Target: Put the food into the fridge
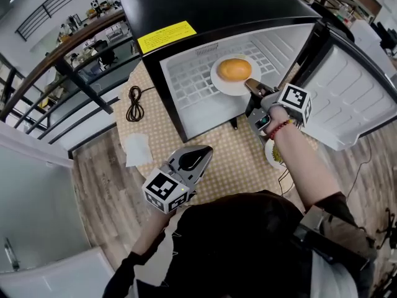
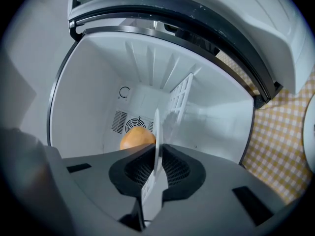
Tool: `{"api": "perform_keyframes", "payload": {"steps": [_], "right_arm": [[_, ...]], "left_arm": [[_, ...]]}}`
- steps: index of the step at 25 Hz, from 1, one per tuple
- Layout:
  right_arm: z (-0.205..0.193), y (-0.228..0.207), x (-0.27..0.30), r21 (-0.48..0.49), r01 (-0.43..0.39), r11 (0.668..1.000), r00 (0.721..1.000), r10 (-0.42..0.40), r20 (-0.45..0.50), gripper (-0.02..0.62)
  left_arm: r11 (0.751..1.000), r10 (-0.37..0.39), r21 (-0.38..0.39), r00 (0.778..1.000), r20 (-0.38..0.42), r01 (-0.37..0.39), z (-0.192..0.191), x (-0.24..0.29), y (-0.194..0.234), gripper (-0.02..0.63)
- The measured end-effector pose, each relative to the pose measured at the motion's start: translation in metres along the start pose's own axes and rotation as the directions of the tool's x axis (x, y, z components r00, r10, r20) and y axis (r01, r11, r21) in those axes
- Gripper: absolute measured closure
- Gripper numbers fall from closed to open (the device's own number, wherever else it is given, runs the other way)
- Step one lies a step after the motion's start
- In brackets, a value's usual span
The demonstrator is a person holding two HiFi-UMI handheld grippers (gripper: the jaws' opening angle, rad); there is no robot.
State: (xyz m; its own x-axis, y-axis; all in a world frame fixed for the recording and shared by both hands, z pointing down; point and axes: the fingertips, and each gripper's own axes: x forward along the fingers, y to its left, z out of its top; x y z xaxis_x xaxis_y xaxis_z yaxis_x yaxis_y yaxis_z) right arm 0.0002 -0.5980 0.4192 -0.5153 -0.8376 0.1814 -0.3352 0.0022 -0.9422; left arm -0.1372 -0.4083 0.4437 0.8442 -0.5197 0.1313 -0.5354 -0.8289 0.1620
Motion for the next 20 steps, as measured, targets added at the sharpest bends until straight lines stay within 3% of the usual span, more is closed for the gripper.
{"api": "perform_keyframes", "payload": {"steps": [8,20], "right_arm": [[0.002,-0.005,0.009,0.012,0.04,0.999,0.999,-0.041,0.012,0.563],[0.002,-0.001,0.019,-0.224,0.183,0.957,0.983,-0.179,0.038,0.543]], "left_arm": [[0.998,-0.002,-0.056,1.0,0.021,0.004,-0.005,0.001,0.001,0.592],[0.995,0.019,-0.098,0.999,0.034,-0.016,-0.01,-0.005,0.001,0.592]]}}
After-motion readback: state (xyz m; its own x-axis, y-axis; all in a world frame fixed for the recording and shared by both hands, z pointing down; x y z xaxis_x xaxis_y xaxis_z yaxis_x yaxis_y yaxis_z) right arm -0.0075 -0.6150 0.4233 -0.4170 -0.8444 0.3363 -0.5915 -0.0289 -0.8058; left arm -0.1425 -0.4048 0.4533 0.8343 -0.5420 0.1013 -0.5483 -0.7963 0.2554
